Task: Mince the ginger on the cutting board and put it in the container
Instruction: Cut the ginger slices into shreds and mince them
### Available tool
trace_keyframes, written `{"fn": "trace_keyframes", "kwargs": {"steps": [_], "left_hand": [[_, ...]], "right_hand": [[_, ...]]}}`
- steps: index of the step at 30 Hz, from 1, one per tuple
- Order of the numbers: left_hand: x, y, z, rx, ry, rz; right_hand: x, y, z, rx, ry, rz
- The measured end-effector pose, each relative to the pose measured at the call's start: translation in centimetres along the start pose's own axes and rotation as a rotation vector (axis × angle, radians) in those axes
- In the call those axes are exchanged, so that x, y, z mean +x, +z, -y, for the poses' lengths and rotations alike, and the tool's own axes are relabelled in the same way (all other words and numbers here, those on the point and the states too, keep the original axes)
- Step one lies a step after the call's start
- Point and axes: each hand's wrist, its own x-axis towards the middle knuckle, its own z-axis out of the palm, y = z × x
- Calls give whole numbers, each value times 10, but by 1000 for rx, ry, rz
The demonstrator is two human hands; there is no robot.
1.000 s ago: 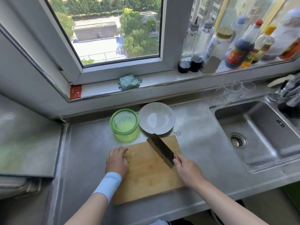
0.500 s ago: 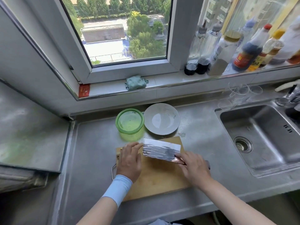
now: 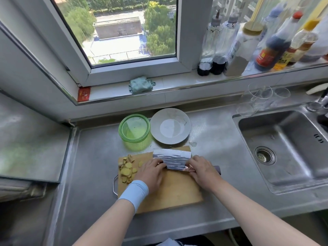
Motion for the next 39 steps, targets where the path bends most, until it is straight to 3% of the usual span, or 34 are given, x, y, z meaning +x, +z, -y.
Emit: {"fn": "trace_keyframes", "kwargs": {"steps": [6, 12, 17, 20, 26, 31, 39], "left_hand": [[1, -3, -3, -70, -21, -99], [-18, -13, 19, -182, -137, -289], [-48, -24, 73, -251, -415, -281], [-64, -29, 105, -317, -482, -229], [-69, -23, 130, -314, -428, -101], [-68, -10, 132, -292, -353, -279], [-66, 3, 143, -419, -217, -245]], "right_hand": [[3, -11, 11, -105, 2, -56], [32, -15, 75, -59, -210, -112], [56, 3, 133, 10, -199, 84], [64, 22, 155, 13, -126, 178], [81, 50, 183, -17, 40, 186], [102, 58, 202, -36, 34, 134], [114, 64, 217, -95, 29, 140]]}}
